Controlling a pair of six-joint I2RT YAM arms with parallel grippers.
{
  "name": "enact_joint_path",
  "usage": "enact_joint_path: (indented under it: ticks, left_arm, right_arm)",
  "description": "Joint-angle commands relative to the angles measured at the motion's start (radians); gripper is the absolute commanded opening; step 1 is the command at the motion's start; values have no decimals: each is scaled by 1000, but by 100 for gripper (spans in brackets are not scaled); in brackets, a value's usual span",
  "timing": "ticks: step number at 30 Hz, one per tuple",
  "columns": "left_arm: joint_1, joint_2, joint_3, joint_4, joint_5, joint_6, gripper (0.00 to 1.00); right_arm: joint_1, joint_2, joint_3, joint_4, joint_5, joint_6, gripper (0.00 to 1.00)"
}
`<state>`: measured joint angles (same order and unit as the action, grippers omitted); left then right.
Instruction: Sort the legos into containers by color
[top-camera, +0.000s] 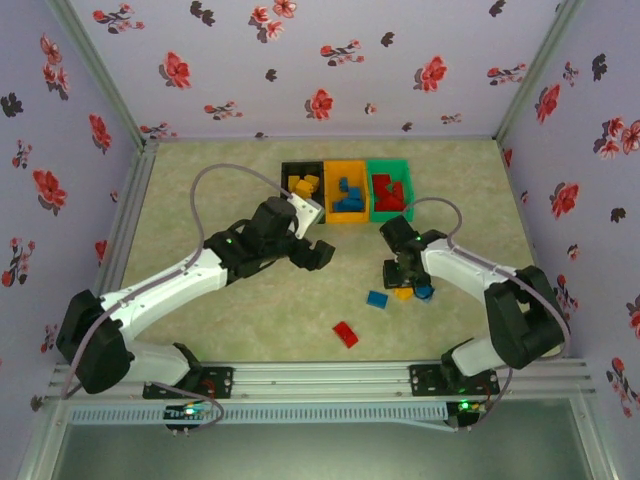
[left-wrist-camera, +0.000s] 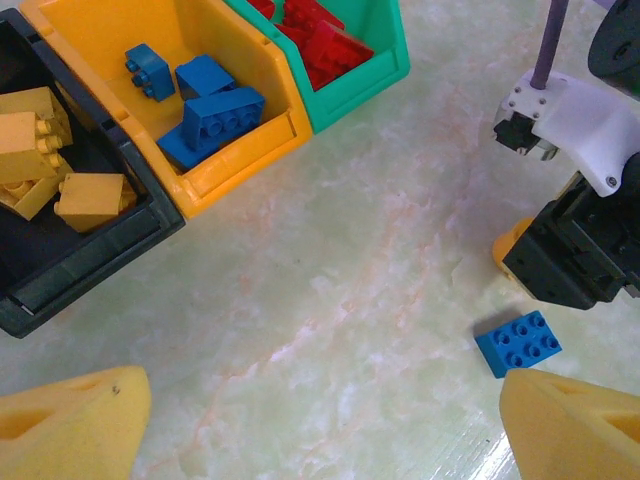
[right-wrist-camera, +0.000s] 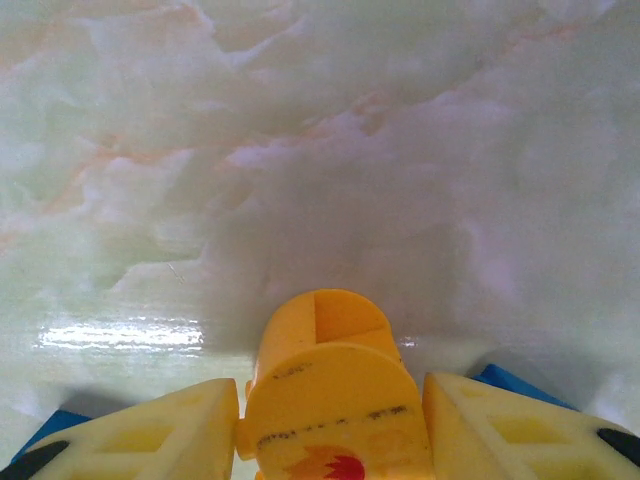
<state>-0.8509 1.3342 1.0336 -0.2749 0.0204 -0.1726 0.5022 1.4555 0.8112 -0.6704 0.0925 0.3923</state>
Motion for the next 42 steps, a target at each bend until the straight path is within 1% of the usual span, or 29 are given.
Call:
enact_joint_path:
  ticks: [1,7,15,20,21,27,33,37,42]
  left_arm:
    - [-5,-25,-8,-27,12,24,91]
    - [-5,-30,-13,-31,13,28,90]
    - [-5,-33,-20,-29,13,33,90]
    - [-5,-38,-22,-32,13,34,90]
    - [-5,-39,-23,-32,13,33,90]
    - [-5,-66,-31,-30,11,35,89]
    - [-5,-119,-52,-25,-1,32,88]
    - [-5,-142,-58,-38,-5,20,88]
    - [-5,-151,-49,-54,-7,9,88]
  right_arm:
    - [9,19,28,-17,1,-12,51]
    - [13,52,37,-26,4,-10,54]
    - [18,59,40,-30,10,-7,54]
    - [17,63,56,-27,15,-12,42]
    - [17,64,66,-26,19,-16,42]
    - [16,65,209,-42,39,-61,41]
    - [23,106,378,11,-34,-72,40]
    - [52,160,490,89,-54,-62,39]
    - [81,265,612,228,-65,-28,39]
